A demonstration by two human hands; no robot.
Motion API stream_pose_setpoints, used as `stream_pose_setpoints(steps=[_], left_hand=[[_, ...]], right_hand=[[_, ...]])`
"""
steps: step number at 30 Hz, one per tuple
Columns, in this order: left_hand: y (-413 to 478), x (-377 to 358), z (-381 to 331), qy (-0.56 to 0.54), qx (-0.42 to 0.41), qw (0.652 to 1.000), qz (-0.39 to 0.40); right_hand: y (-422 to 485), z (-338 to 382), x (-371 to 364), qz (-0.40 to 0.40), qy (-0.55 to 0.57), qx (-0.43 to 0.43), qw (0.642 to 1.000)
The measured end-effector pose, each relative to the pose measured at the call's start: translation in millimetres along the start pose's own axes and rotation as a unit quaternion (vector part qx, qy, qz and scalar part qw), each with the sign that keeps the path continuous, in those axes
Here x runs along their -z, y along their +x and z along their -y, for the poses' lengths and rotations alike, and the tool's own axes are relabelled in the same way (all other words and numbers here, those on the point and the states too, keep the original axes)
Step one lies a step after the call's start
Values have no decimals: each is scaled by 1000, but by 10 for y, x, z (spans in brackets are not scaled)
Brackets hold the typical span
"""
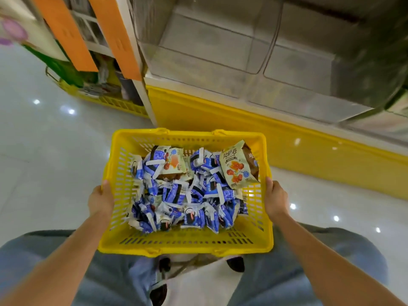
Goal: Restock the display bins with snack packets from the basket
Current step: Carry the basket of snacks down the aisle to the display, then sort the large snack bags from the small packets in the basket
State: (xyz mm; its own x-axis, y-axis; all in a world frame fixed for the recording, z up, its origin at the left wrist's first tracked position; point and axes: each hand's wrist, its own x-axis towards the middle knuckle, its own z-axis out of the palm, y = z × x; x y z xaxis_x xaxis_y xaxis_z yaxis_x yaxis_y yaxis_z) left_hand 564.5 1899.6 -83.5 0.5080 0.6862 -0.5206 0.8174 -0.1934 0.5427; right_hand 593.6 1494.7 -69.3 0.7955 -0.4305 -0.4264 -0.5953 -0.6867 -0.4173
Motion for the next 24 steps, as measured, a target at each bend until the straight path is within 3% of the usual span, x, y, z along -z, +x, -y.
stream_pose_setpoints(steps=[8,15,21,24], left_hand=[[113,-415,329,37,-87,994,-62],[149,-456,395,36,-167,982,-79],[38,-395,366,-6,-148,987,-56],[-128,-299,404,106,-251,956,-112]], right_hand=[[372,-244,-345,2,-39,48,998],[449,-386,-427,-17,15,84,996],[210,-236,-462,-54,100,110,987],[-16,-215,-523,-122,-50,183,974]])
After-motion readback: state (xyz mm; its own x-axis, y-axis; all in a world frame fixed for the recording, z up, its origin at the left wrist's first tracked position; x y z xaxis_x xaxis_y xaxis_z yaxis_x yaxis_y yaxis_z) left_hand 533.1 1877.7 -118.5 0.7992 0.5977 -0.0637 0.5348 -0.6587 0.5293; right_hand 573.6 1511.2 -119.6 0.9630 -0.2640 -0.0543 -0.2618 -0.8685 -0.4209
